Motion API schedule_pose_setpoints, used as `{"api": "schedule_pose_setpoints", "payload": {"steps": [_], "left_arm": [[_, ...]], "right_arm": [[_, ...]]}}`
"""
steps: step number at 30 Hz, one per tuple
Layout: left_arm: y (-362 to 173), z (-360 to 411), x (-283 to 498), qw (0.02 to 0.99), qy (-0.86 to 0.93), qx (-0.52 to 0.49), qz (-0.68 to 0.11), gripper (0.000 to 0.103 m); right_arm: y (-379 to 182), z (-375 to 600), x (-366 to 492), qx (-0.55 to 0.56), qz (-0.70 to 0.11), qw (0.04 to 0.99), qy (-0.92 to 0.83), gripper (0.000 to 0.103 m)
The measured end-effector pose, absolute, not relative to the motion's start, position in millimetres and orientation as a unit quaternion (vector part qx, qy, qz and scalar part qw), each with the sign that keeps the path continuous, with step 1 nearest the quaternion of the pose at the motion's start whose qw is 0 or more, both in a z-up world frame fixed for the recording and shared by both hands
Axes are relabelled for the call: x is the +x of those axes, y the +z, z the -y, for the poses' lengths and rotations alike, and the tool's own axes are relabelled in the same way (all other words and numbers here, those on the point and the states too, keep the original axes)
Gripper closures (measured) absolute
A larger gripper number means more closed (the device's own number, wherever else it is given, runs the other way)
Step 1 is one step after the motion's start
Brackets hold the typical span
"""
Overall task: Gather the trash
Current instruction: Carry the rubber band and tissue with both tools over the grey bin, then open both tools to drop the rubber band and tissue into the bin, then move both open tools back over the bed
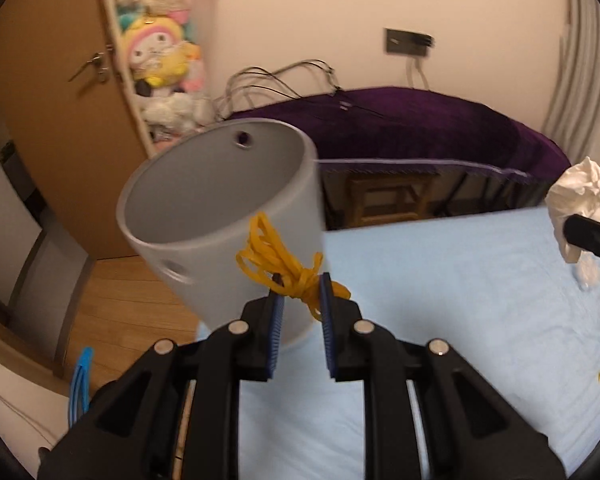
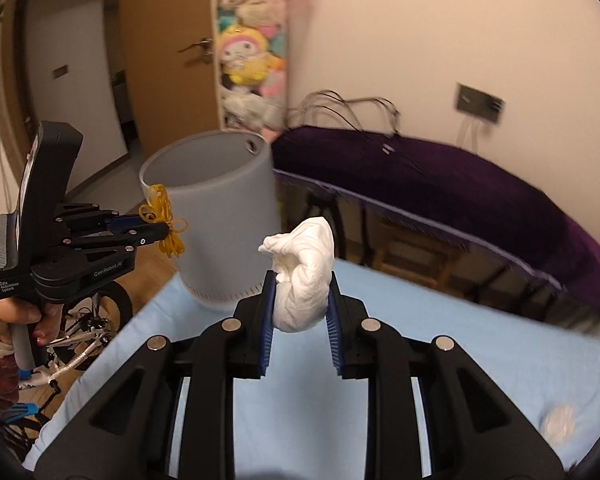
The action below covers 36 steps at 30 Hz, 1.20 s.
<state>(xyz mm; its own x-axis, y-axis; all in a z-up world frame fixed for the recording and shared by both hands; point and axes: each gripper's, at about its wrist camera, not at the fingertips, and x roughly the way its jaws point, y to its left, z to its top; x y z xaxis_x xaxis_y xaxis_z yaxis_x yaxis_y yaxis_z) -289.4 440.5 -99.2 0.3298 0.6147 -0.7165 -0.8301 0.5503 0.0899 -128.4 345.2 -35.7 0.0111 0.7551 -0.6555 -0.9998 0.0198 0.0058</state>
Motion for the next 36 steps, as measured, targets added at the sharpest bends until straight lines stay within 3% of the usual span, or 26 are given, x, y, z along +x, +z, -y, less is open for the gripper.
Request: {"api": "schedule_pose_setpoints", "payload": {"steps": [10, 19, 22, 24, 25, 36], "left_arm": [[-45.1, -519.7, -344.9, 0.785, 0.498, -0.180, -0.321, 0.085], [-44.5, -564.1, -356.7, 0.778, 0.498, -0.213, -0.318, 0.084], [-45.9, -571.9, -356.4, 0.779, 0.496, -0.218, -0.316, 0.084], [-45.6, -576.3, -355.7, 0.782, 0.494, -0.217, -0.312, 0.082], [-45.7, -578.3, -354.6, 0.785, 0.491, -0.217, -0.311, 0.082], [-50.3, -578.6, -331.9, 0.794, 0.477, -0.198, -0.320, 0.080]], "right_arm": [[0.1, -480.3, -190.5, -0.259, -0.252, 0.608, 0.706, 0.081], [5.2, -541.8, -202.2, -0.238, -0.298, 0.594, 0.708, 0.081], [2.9, -554.4, -201.1, -0.228, -0.318, 0.598, 0.699, 0.069], [4.1, -555.2, -198.7, -0.220, -0.318, 0.608, 0.694, 0.053], [5.2, -555.1, -196.7, -0.215, -0.318, 0.610, 0.693, 0.051], [9.1, -519.1, -165.3, -0.212, -0.317, 0.628, 0.678, 0.050]]}}
